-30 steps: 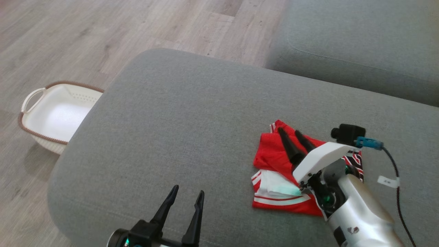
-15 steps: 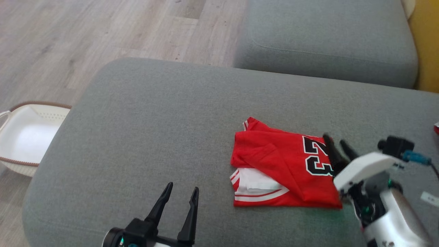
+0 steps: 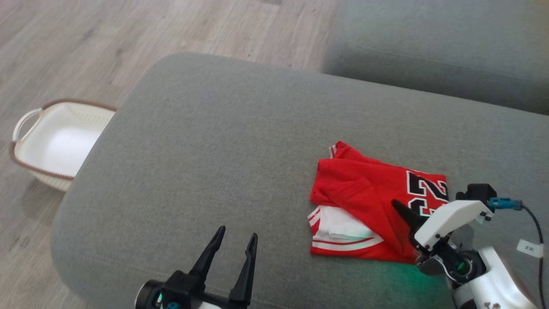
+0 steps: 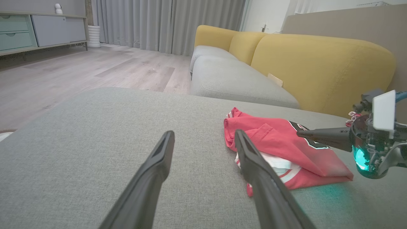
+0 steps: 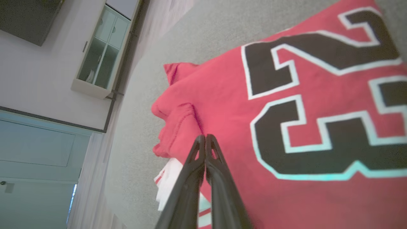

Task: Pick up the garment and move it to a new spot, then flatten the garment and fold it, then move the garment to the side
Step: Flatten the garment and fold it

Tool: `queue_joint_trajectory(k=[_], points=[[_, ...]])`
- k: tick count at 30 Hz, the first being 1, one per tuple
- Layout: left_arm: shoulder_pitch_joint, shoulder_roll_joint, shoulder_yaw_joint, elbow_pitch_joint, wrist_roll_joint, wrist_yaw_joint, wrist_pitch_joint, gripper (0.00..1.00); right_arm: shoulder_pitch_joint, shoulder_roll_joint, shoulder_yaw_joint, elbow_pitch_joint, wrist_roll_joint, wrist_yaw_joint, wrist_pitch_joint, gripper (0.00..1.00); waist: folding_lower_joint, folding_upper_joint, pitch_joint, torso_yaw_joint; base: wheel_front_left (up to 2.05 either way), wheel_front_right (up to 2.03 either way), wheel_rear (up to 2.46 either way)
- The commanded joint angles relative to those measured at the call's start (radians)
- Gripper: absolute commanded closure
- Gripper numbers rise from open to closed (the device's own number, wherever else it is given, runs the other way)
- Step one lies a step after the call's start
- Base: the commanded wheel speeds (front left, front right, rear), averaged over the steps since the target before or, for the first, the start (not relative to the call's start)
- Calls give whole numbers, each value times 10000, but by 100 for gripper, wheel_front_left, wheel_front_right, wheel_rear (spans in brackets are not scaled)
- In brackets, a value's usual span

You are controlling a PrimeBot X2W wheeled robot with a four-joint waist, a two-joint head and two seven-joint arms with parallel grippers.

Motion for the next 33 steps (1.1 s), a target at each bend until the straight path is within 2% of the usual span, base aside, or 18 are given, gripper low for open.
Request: queue_joint_trajectory(k=[1,7,11,18,23,24,25,26,33], points=[[-612,-114,206,-320,-58,3,-122,0,-703,-183,162,-97,-30,-9,-8,100,0,0,155,165,0,0,0],[-705,-114,202,-294,-56,17,-122,0,-1118,-119,333,945,58,-9,-20,100,0,0,310,277,0,0,0],[-739,-114,254,-246,-22,12,-122,0,-1113,164,684,1110,566,-9,415,100,0,0,289,188,0,0,0],[-675,-114,291,-175,53,-20,-122,0,-319,526,1763,-189,2001,-9,1487,100,0,0,-2,-202,0,0,0],[-577,-114,378,-143,95,-16,-122,0,479,356,2254,-1602,2417,-9,951,100,0,0,-259,-525,0,0,0],[-538,-114,427,-134,101,0,-122,0,623,245,2306,-1851,2363,-9,665,93,0,0,-323,-611,0,0,0],[-492,-114,490,-126,109,21,-122,0,764,117,2342,-2036,2257,-9,337,35,0,0,-383,-710,0,0,0],[-441,-114,558,-116,119,42,-122,0,890,-31,2396,-2190,2106,-9,8,0,0,0,-439,-813,0,0,0],[2,-114,1077,588,250,203,-122,0,1684,-1008,2416,-1897,738,-9,-2138,0,0,0,-847,-1712,0,0,0]])
